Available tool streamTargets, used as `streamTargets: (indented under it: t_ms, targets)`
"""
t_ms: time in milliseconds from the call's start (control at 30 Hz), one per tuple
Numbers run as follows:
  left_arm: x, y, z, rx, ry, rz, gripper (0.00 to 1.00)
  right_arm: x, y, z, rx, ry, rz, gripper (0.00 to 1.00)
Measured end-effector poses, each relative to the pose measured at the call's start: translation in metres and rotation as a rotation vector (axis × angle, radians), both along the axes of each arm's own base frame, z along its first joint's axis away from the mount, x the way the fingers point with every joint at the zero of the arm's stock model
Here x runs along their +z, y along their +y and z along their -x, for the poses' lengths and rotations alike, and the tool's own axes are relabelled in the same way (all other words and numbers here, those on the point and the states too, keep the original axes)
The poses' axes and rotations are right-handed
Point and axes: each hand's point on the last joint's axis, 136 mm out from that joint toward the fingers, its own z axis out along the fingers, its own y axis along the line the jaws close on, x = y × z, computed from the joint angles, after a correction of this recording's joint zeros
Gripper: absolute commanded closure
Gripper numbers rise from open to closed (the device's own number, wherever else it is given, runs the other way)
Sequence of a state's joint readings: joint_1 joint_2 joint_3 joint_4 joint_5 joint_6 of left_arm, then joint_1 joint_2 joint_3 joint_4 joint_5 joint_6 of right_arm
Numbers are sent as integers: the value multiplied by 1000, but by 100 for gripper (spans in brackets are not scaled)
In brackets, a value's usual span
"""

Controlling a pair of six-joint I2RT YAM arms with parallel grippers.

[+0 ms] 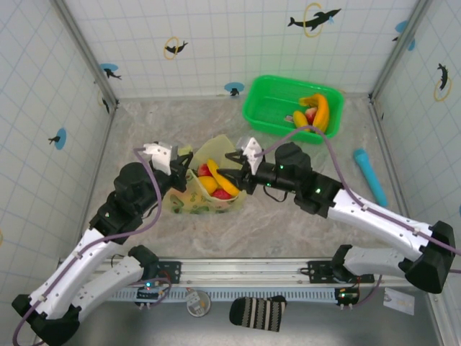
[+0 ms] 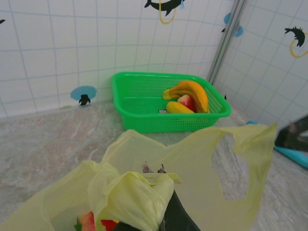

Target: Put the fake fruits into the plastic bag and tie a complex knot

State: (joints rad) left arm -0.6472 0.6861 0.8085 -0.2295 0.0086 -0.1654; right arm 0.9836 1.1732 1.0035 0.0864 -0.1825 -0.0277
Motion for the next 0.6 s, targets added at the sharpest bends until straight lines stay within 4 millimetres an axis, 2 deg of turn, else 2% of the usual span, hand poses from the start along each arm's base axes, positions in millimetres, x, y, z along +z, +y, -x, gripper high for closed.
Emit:
streamTargets:
  t_ms: [67, 200, 333, 467, 600]
  targets:
    - [-2, 0, 0, 2, 6, -5, 100, -5, 8, -4, 13, -39, 16, 45]
    - [-3, 3, -3, 26, 8, -14, 100, -24, 23, -28, -8, -73, 86, 37]
    - [-1, 0, -7, 44, -2, -39, 100, -34, 26, -42, -47, -120, 141, 30]
    - [3, -6, -9, 46, -31, -87, 100, -27, 17, -50, -117, -190, 169, 23]
    - [5, -4, -13, 71, -57, -124, 100, -4, -5, -46, -216, -300, 166, 20]
